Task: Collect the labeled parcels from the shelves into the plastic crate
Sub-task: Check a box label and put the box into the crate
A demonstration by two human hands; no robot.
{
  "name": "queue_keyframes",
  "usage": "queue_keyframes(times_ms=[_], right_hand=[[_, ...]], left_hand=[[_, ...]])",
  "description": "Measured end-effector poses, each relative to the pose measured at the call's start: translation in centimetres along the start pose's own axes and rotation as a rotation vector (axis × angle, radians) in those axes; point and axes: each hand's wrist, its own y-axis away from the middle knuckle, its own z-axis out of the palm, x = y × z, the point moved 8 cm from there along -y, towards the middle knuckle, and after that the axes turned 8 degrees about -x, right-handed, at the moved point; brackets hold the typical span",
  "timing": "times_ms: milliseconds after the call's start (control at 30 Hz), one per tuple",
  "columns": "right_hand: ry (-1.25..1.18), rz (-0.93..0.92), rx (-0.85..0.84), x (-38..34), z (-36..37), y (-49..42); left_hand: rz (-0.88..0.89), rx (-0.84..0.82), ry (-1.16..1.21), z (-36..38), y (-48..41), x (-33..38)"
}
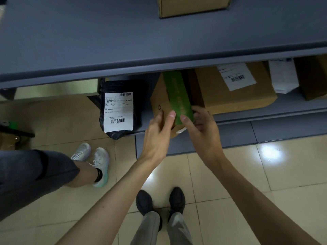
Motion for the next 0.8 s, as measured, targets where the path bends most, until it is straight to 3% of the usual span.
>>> queue_keyframes(times_ms=[333, 567, 700, 800], right_hand=[[-0.09, -0.074, -0.141, -1.1, 4.4, 0.3], [-0.113, 0.234, -0.156, 3.0, 4.6, -1.9], [-0.244, 0.372, -0.272, 4.2, 6.7, -2.6], [-0.203, 0.402, -0.349, 5.0, 7.6, -2.5]], left_hand=[[0.199, 0.022, -0.189, -3.4, 1.0, 1.3], [0.198, 0.119, -0.375, -7.4, 1.1, 0.4], [0.183, 0.176, -0.41, -8.9, 1.1, 0.0], [0.166, 0.212, -0.391, -9.3, 1.0, -0.7]])
